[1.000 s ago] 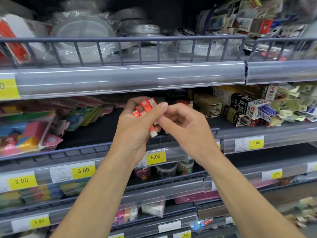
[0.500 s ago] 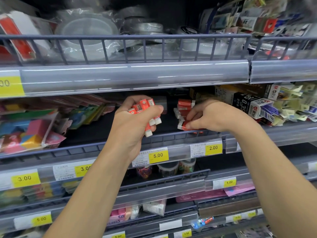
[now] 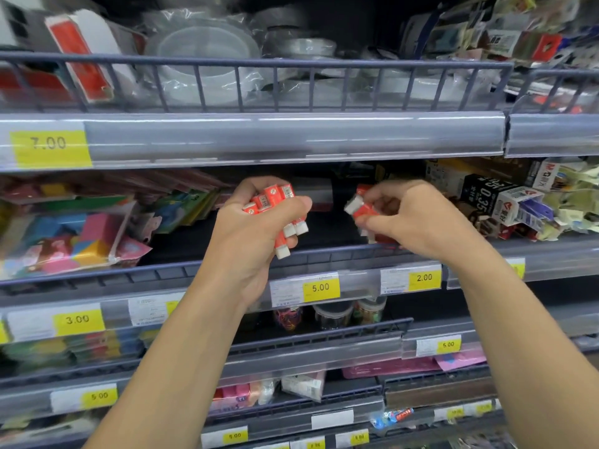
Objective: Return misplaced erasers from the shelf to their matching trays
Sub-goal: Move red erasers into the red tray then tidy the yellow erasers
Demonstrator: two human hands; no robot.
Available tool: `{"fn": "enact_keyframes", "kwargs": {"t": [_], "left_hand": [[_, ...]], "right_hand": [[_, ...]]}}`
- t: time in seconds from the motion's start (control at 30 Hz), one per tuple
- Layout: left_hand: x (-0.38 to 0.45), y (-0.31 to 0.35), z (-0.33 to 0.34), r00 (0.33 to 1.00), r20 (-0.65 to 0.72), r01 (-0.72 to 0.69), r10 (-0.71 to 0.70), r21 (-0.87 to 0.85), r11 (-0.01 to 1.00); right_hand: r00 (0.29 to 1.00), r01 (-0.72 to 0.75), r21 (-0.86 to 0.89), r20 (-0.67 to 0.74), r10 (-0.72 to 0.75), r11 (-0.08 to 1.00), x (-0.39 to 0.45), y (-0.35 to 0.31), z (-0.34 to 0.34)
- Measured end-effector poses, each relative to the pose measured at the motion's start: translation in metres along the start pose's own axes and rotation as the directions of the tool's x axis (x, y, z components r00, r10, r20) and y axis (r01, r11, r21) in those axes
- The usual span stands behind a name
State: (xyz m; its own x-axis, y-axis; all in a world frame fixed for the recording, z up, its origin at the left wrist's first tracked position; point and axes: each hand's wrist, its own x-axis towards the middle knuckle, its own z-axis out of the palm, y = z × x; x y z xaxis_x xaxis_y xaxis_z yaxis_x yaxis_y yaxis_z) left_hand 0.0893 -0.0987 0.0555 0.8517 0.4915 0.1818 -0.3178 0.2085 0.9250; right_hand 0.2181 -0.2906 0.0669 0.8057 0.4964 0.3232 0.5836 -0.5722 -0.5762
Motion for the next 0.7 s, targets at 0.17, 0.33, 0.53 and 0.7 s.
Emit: {"fn": "enact_keyframes", "kwargs": {"t": [0.17, 0.33, 0.53, 0.7], "left_hand": [[-0.027, 0.006, -0.042, 1.0, 0.016, -0.018, 0.018, 0.015, 1.0], [-0.075, -0.004, -0.105, 0.999, -0.003, 0.044, -0.044, 0.063, 0.997], [-0.149, -0.058, -0.185, 0.945, -0.195, 0.281, -0.263, 0.073, 0.957], [-0.228, -0.141, -0.236, 0.748, -0.462, 0.512, -0.476, -0.054, 0.857]], "right_hand": [[0.984, 0.181, 0.472, -0.088, -0.158, 0.863, -0.048, -0.037, 0.031], [0.985, 0.061, 0.694, 0.075, -0.157, 0.717, -0.097, -0.052, 0.089], [0.879, -0.327, 0.671, 0.474, -0.047, 0.666, -0.162, -0.04, 0.19], [0.696, -0.564, 0.449, 0.709, 0.108, 0.693, -0.224, 0.0, 0.263]]}}
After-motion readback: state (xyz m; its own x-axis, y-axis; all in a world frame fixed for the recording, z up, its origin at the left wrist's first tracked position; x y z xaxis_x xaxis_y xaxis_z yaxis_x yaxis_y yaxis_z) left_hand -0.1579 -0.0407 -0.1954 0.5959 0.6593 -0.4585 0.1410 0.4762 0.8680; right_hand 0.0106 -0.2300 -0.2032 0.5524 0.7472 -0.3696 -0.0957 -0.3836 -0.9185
